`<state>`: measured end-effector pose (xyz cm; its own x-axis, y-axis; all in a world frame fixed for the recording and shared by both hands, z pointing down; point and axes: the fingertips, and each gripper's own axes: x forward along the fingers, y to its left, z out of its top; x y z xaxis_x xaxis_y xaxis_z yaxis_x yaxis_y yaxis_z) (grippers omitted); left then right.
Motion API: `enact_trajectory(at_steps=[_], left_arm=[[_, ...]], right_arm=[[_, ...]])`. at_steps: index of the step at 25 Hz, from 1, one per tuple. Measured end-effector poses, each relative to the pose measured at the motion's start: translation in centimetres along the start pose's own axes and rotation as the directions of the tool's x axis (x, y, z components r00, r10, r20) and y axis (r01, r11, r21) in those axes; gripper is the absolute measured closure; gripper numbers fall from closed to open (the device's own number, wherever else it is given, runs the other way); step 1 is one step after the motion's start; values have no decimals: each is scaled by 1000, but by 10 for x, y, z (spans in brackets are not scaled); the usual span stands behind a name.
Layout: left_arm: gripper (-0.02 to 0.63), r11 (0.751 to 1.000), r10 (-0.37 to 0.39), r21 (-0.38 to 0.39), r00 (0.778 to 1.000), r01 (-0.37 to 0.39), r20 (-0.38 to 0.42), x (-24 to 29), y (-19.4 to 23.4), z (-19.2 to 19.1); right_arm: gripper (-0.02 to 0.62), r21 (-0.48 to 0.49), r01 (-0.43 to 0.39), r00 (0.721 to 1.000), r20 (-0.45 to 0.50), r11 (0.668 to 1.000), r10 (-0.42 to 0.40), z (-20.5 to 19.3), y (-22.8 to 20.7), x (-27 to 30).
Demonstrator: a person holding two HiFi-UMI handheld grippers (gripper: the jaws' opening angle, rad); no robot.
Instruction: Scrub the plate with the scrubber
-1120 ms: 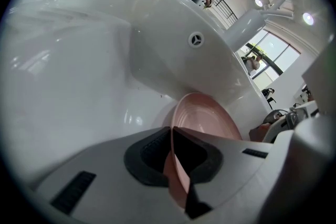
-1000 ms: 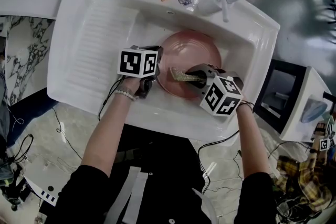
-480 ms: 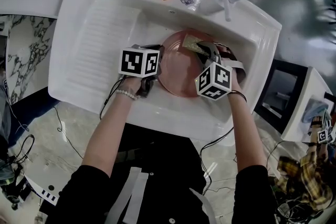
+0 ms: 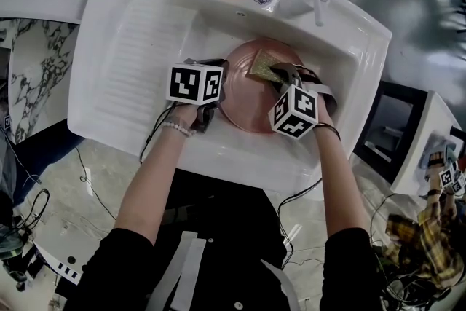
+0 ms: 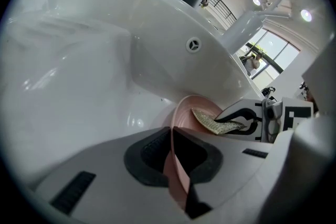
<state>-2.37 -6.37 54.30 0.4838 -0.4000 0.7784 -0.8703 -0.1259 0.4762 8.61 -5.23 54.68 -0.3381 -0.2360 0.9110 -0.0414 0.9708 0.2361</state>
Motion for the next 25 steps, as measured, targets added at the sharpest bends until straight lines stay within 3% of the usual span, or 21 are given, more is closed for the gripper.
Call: enact_trajectory(at_steps=[10,17,25], left_arm=[[591,1000,3,-12,1000,-3,-3,-1,1,-1],[591,1000,11,-20,1000,-11,3,-3,2,0],[591,1000,5,-13,1000,-5,9,-5,0,2]], right_arm=[[520,21,-183,983,23,983,183,3,53,-25],[520,8,-378,924,67,926,377,13,103,-46],[520,71,-509,858,130,858,497,21,134,-63]])
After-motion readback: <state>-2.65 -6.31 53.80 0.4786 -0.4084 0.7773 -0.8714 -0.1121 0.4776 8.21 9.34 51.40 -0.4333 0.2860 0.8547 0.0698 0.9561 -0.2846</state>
